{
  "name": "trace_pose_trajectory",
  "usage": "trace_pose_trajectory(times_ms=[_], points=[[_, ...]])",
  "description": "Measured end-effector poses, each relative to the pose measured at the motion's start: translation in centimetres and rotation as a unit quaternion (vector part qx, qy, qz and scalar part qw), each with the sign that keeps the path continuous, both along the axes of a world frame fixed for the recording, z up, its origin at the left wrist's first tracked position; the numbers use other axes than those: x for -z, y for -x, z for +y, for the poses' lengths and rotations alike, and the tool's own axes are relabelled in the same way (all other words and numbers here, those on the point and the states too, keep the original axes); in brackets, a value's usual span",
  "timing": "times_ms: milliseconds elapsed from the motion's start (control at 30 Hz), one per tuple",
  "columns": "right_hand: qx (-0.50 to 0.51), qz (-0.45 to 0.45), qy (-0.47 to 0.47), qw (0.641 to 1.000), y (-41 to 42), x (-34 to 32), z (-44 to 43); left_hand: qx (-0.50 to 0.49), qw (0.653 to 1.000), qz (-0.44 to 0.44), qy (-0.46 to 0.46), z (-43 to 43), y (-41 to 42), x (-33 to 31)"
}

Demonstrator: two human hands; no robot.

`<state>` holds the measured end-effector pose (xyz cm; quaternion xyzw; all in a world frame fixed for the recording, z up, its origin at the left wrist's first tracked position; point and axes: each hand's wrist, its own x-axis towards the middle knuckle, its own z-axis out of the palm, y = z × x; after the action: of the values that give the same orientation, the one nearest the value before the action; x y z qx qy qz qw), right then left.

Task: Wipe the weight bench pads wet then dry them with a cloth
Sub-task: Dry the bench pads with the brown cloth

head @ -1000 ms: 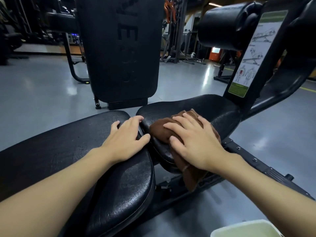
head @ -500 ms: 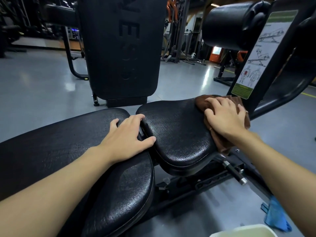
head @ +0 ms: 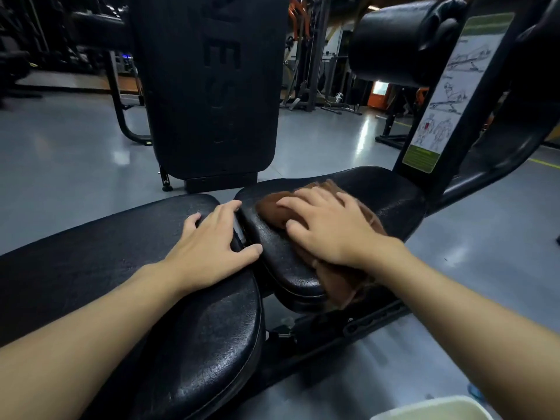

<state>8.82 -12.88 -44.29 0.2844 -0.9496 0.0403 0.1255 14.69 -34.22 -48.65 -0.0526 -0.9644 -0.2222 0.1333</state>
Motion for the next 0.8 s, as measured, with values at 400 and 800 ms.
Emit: trace_pose_trajectory(times_ms=[400,800], points=[[0.253,-0.052,-0.013,0.966,8.5,-2.6,2.8,-0.003,1.0,-0.022,0.001,0.4,-0.2,-0.4],[-0.025,-0.014,-0.034,0.999,4.9,-0.5,-2.8,-0.004,1.0,-0.007,0.014,0.1,-0.1,-0.2]])
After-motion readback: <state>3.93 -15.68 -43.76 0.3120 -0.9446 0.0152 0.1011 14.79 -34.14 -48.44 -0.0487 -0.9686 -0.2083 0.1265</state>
